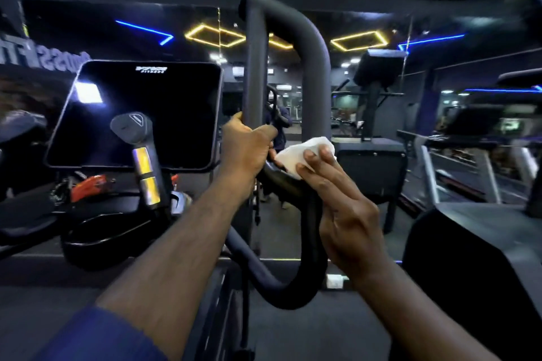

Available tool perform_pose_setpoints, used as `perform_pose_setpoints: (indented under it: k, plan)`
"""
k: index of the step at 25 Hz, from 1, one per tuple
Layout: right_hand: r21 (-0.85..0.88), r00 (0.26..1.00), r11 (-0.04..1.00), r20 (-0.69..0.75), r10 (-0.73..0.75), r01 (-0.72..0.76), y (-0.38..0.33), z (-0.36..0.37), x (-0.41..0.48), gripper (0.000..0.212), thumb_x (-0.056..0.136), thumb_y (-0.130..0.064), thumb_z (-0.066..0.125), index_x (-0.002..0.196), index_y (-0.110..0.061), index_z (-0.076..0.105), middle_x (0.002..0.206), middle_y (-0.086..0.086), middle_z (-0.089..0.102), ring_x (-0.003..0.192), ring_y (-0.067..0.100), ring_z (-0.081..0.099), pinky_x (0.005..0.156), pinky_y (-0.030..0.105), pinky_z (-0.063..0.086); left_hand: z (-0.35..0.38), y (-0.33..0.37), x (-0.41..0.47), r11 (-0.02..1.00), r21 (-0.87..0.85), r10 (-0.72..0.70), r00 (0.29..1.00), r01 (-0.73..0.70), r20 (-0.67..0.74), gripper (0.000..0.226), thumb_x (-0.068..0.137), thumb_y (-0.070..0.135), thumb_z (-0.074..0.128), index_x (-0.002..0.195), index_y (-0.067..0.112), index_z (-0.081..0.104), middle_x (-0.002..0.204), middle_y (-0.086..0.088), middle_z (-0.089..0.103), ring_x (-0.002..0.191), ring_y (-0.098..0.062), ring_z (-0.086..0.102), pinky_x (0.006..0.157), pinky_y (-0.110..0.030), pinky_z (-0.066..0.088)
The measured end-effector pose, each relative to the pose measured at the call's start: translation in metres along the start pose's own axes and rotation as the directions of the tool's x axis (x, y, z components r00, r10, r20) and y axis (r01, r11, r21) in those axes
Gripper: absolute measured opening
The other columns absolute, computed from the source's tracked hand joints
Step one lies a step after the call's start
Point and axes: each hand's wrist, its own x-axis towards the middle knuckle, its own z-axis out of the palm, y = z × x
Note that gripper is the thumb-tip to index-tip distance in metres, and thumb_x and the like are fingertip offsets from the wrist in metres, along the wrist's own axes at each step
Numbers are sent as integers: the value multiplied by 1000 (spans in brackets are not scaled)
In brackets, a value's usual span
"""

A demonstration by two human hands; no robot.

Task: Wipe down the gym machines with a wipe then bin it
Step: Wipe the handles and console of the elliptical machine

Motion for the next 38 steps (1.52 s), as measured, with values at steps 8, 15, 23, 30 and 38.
perform_pose_setpoints:
  k: [8,15,23,30,38]
  plan:
    - [-170,908,947,370,-195,272,-23,-21,-86,44,102,7,36,138,4,61,148,11,56,150,27,40,122,47,34,-6,-7,-14,997,-59,-54,998,55,22,24,79,-2,61,100,10,57,51,-1,54,37,-19,52,55,-60,58]
    - [-291,890,908,427,-159,302,-21,-18,-48,38,102,-1,47,135,-2,66,148,8,58,153,22,35,120,48,38,-13,4,-21,997,19,-74,996,74,46,26,84,-4,61,103,14,57,61,-6,59,43,-18,59,59,-50,63]
    - [-259,938,938,317,-142,229,-25,-17,-41,58,92,17,49,148,2,50,159,16,43,155,30,30,125,48,30,-7,0,-19,997,9,-72,997,72,18,26,85,-3,60,107,11,56,72,-15,59,46,-20,59,53,-40,59]
    - [48,967,966,9,254,-254,-40,0,-120,51,97,9,45,144,-9,54,153,-6,50,145,8,45,120,22,33,-7,-5,-20,997,-26,-68,997,69,19,30,88,-2,64,114,11,57,71,-9,59,45,-15,58,56,-36,57]
    - [736,436,-329,635,638,-592,-9,1,-34,43,104,-3,35,139,1,59,127,22,70,112,30,72,104,43,56,-2,-4,-23,998,-18,-67,996,66,-62,29,88,-5,61,115,6,58,59,-2,55,45,-14,52,50,-32,53]
